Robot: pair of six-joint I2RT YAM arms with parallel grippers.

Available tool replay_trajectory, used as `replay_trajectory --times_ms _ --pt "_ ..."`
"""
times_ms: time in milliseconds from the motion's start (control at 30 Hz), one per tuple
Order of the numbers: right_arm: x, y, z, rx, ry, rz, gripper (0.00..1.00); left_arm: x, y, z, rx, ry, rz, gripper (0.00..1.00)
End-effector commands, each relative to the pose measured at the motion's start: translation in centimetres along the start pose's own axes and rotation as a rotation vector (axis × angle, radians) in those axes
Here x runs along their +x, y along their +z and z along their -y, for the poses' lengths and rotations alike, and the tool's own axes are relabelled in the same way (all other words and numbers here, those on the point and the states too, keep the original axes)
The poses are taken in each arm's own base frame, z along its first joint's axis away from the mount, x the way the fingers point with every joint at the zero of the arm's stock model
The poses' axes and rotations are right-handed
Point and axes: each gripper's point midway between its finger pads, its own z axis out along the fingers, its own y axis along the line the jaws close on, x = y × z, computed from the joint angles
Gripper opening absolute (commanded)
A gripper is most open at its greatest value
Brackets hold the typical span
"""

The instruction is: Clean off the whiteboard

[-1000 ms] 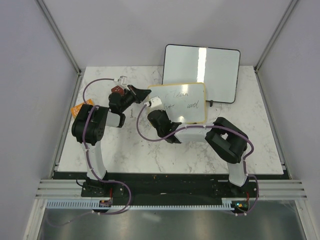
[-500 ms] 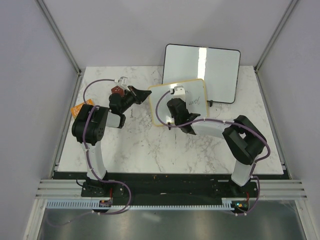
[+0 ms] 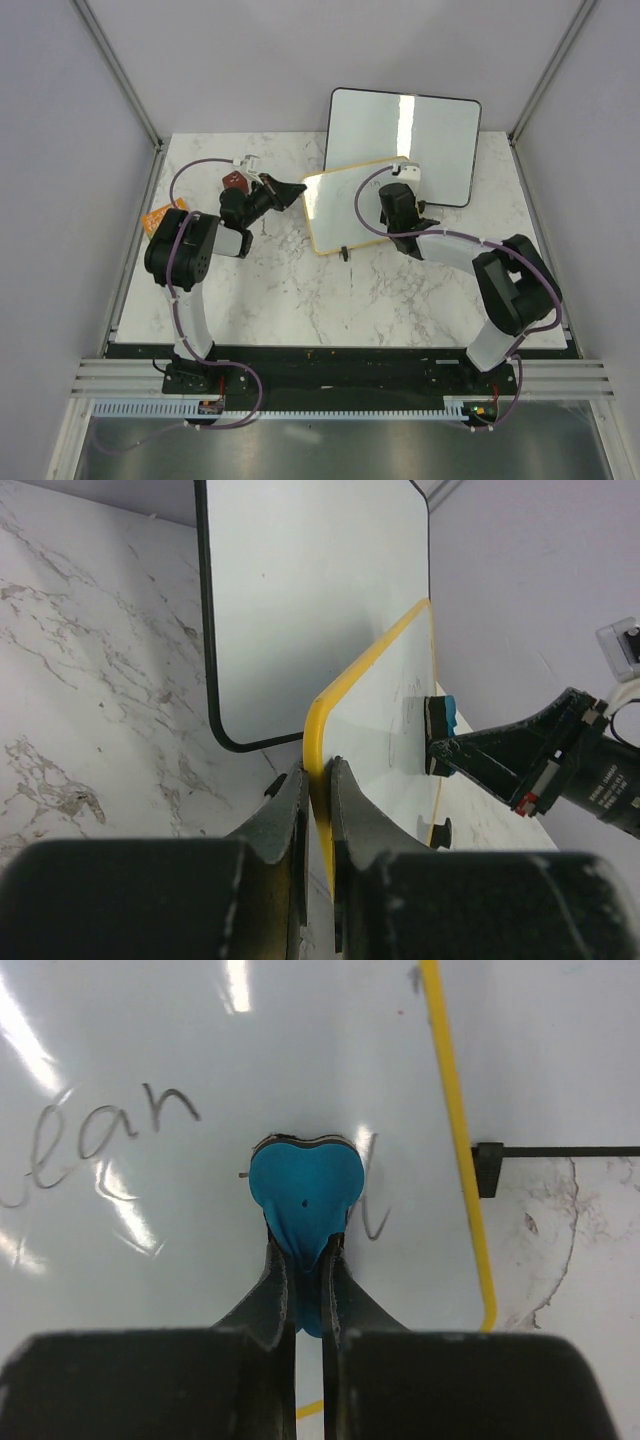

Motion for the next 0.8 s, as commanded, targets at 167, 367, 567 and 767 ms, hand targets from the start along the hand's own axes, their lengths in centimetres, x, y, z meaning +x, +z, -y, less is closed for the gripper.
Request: replay_trajectory --times_ms 167,367,567,767 --pt "4.9 1.1 8.2 0.153 0.067 -0.147 0.0 -0.3 -0.1 0.8 0.049 0.066 0.009 0.02" --pt "4.0 0.6 8.2 0.145 0.08 -0.118 0.0 -0.3 -0.3 0.9 0.046 0.067 0.008 0.02" --pt "3.3 0.7 6.7 0.06 0.077 -0.111 0.0 -0.3 -0.4 0.8 0.042 0.07 0.01 0.02" --pt "3.0 -0.4 1.2 -0.132 0.024 -0.113 0.0 -0.3 -0.4 0.8 0.044 0.068 0.01 0.02"
